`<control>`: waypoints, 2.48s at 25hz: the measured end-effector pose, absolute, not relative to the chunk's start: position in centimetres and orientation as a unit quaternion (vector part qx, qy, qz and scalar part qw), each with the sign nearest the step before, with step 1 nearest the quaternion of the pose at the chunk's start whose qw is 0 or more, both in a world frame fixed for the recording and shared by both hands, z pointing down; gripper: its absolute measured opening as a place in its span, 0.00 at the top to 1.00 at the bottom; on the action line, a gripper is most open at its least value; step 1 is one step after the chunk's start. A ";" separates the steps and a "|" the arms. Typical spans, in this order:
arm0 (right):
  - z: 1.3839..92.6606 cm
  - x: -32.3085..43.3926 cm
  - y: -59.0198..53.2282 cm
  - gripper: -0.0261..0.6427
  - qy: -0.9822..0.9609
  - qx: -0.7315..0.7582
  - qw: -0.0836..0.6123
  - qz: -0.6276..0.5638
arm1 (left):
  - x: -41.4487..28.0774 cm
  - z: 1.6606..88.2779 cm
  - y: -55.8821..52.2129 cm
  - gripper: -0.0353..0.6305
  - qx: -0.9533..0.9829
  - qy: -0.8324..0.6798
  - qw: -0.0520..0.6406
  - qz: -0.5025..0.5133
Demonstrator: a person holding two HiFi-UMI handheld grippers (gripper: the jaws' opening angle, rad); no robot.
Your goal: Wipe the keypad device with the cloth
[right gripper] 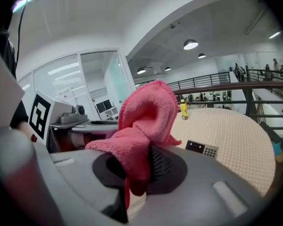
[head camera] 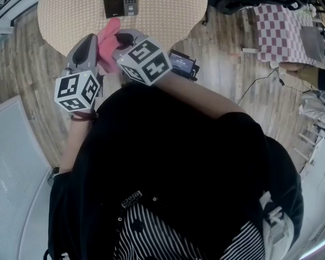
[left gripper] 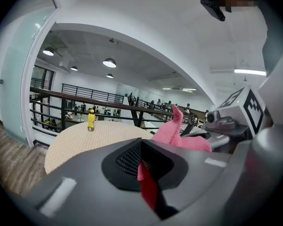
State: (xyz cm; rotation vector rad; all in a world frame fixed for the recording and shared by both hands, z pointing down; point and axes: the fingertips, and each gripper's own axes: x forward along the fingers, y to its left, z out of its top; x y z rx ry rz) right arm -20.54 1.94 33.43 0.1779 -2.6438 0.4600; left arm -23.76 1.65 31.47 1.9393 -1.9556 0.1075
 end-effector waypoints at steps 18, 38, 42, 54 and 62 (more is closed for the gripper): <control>34.8 -19.4 -10.1 0.87 -0.955 0.039 0.195 0.219 | -22.2 32.2 -10.2 0.94 0.680 -0.702 0.193 0.086; 36.3 -14.8 -15.0 0.87 -0.940 0.121 0.181 0.262 | -17.4 33.8 -15.7 0.94 0.738 -0.634 0.199 0.120; 36.7 -15.7 -15.7 0.87 -0.938 0.130 0.190 0.260 | -18.4 34.3 -16.3 0.94 0.740 -0.629 0.213 0.107; 39.3 -20.6 -18.0 0.87 -0.928 0.134 0.215 0.275 | -23.2 37.1 -18.5 0.94 0.745 -0.608 0.247 0.115; 40.8 -23.5 -20.1 0.87 -0.922 0.144 0.228 0.279 | -26.3 38.6 -20.5 0.94 0.740 -0.611 0.254 0.117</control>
